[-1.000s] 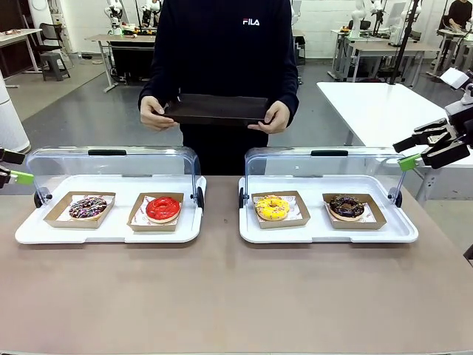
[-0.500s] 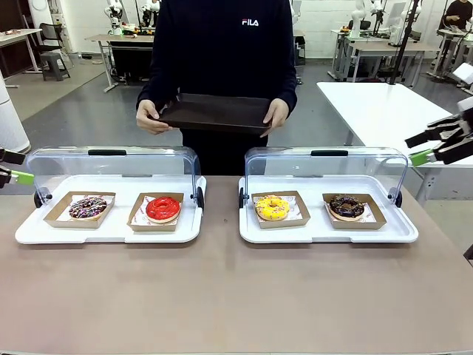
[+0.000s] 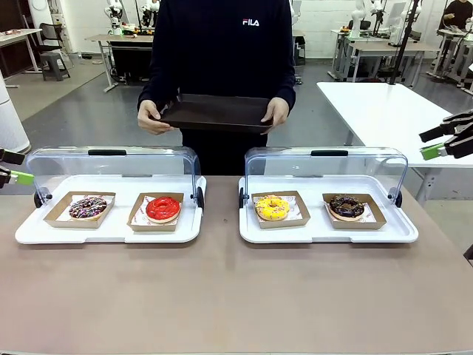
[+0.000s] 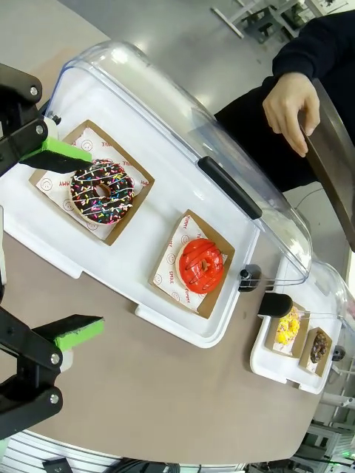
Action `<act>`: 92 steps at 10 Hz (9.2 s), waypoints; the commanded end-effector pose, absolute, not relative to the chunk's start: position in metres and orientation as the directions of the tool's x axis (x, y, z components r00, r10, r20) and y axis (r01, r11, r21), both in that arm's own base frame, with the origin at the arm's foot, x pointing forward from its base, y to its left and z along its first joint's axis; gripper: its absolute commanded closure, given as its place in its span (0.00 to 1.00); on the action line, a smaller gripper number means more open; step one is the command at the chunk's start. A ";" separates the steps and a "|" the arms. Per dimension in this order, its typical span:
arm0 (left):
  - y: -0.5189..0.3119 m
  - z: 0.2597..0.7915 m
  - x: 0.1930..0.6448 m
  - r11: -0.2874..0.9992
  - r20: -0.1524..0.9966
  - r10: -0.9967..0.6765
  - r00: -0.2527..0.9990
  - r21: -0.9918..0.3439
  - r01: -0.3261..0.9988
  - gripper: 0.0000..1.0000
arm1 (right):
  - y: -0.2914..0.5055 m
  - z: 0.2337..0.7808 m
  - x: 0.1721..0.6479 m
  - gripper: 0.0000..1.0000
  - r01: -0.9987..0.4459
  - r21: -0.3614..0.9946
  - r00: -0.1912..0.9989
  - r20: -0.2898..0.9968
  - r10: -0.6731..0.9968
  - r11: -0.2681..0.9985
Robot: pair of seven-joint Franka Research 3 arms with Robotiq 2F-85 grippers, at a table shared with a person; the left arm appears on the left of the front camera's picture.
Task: Provide the desired donut to the person.
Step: Pick up and lift the Paper togo box containing the Donut pointed at by the person.
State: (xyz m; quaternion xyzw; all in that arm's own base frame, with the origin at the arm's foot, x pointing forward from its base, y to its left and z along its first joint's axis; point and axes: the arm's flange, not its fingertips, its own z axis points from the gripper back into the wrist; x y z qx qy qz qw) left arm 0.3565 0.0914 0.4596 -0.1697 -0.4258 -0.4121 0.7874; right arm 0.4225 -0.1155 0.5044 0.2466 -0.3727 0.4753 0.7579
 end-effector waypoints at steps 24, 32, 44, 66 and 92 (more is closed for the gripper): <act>0.094 0.458 0.359 0.594 0.823 -0.497 0.274 0.093 0.799 0.00 | -0.114 0.502 0.422 0.00 -0.909 0.029 0.271 0.798 0.538 0.415; 0.094 0.458 0.359 0.594 0.823 -0.497 0.274 0.093 0.799 0.00 | -0.114 0.502 0.422 0.00 -0.909 0.029 0.271 0.798 0.538 0.415; 0.078 0.414 0.384 0.395 0.484 -0.847 0.220 0.295 0.870 0.00 | -0.114 0.502 0.422 0.00 -0.909 0.029 0.271 0.798 0.538 0.415; 0.039 0.335 0.468 0.071 -0.040 -0.996 0.084 0.263 0.962 0.62 | -0.114 0.502 0.422 0.00 -0.909 0.029 0.271 0.798 0.538 0.415; 0.099 0.486 0.263 0.006 0.065 -0.998 -0.020 0.379 0.925 1.00 | -0.114 0.502 0.422 0.00 -0.909 0.029 0.271 0.798 0.538 0.415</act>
